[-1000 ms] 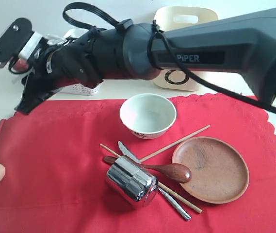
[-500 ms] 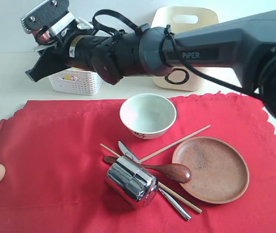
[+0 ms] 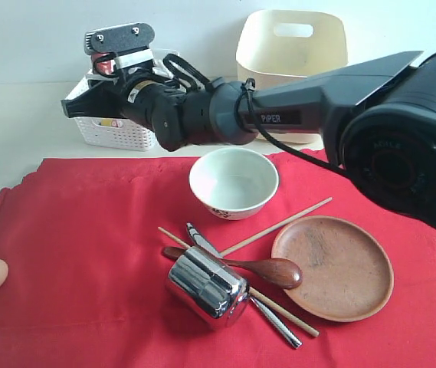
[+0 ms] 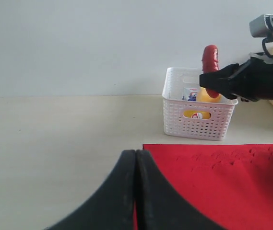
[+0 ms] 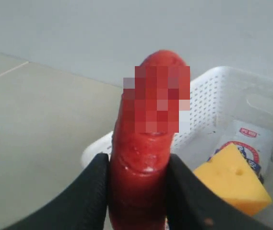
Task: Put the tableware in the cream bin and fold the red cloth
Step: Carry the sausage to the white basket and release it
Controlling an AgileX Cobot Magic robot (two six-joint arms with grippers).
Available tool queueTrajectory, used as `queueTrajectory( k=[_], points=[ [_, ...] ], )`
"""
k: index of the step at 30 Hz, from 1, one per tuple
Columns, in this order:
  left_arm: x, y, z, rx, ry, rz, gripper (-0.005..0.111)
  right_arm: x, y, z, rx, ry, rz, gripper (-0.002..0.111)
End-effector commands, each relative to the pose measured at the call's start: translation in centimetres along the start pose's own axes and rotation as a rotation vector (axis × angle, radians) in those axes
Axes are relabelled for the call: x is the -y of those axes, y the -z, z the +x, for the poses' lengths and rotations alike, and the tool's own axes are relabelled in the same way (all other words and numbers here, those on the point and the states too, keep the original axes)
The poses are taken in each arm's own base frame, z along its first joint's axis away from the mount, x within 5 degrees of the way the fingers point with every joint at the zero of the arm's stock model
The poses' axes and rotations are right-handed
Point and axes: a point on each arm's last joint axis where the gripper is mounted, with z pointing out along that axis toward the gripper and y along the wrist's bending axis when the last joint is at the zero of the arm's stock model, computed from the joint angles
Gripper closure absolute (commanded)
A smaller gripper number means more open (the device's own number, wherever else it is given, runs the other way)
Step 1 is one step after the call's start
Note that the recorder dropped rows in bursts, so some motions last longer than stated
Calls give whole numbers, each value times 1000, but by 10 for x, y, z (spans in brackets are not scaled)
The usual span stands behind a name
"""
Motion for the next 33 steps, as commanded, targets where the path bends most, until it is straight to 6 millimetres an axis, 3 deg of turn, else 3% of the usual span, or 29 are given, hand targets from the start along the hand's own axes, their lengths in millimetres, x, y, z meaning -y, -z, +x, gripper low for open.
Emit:
queueTrajectory(
  k=[1, 7, 13, 20, 25, 33],
  points=[
    [0, 0, 1, 5, -4, -1, 107, 6, -3, 0, 44, -42, 27, 87],
    [0, 0, 1, 5, -4, -1, 107, 9, -3, -2, 68, -100, 52, 63],
    [0, 0, 1, 5, -4, -1, 107, 9, -3, -3, 81, -96, 53, 50],
    [0, 0, 1, 5, -4, -1, 107, 8, -3, -3, 79, -91, 50, 48],
    [0, 0, 1, 5, -4, -1, 107, 4, 2, -7, -13, -95, 25, 48],
    [0, 0, 1, 5, -4, -1, 107, -8, 21, -33, -152, -79, -37, 48]
  ],
)
